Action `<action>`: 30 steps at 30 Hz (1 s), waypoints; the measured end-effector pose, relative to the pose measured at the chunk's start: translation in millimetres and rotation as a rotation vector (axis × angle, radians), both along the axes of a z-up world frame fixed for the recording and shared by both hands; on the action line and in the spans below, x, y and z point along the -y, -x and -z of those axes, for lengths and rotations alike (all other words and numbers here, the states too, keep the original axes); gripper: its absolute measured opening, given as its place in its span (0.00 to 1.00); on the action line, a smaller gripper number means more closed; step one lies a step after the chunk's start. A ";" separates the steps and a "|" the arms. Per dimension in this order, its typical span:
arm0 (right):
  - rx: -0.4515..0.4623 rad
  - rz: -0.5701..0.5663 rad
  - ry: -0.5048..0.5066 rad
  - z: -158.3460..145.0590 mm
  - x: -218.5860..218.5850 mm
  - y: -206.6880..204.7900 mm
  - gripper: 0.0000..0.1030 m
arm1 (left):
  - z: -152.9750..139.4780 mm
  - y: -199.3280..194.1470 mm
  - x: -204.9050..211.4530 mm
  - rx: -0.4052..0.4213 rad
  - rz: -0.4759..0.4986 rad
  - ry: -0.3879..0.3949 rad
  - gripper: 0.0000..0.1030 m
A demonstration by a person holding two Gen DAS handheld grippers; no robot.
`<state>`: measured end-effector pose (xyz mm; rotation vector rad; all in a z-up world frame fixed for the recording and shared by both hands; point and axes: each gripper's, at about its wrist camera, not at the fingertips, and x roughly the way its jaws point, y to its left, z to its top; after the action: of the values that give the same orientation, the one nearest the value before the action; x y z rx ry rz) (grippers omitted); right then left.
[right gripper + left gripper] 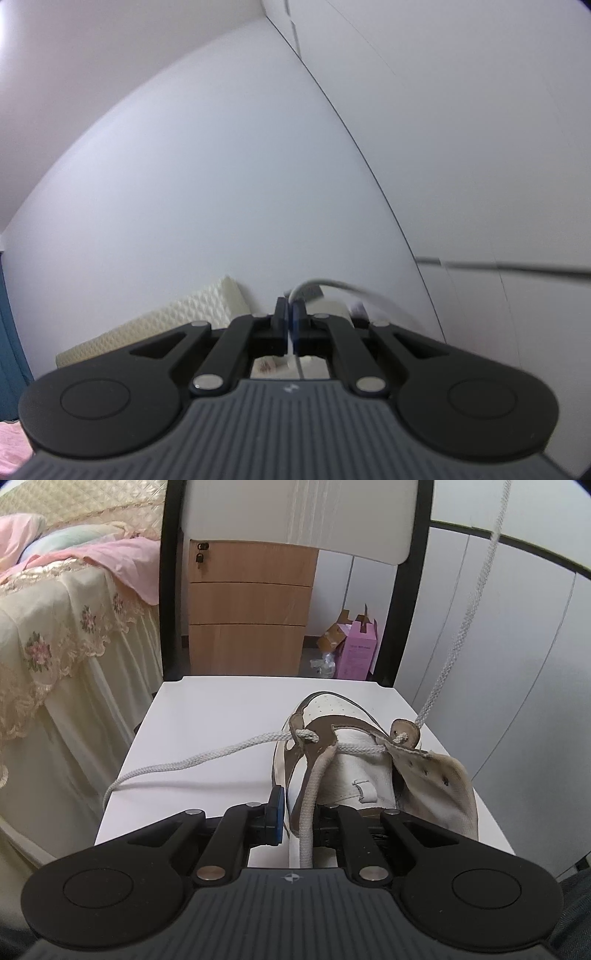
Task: Lace up shoes with both hands
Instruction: 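Pull the lace up through the eyelet with the right tool while the left tool holds the sneaker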
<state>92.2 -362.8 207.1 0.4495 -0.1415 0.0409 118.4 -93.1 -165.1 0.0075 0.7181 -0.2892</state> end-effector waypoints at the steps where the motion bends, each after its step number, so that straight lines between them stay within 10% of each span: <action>1: 0.013 0.001 0.003 -8.5 -0.6 1.9 0.03 | 0.7 -0.1 -0.2 -0.003 -0.001 -0.002 0.10; 17: 0.161 0.017 0.229 -110.3 -31.5 38.1 0.03 | 2.6 -2.0 -2.3 -0.020 -0.005 0.005 0.11; 30: 0.208 0.001 0.316 -136.7 -41.0 58.1 0.03 | 2.9 -1.8 -1.9 -0.016 0.004 0.004 0.11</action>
<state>34.1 -321.8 343.7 0.1282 -0.3347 0.1072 120.2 -91.2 -168.1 0.0032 0.7332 -0.2945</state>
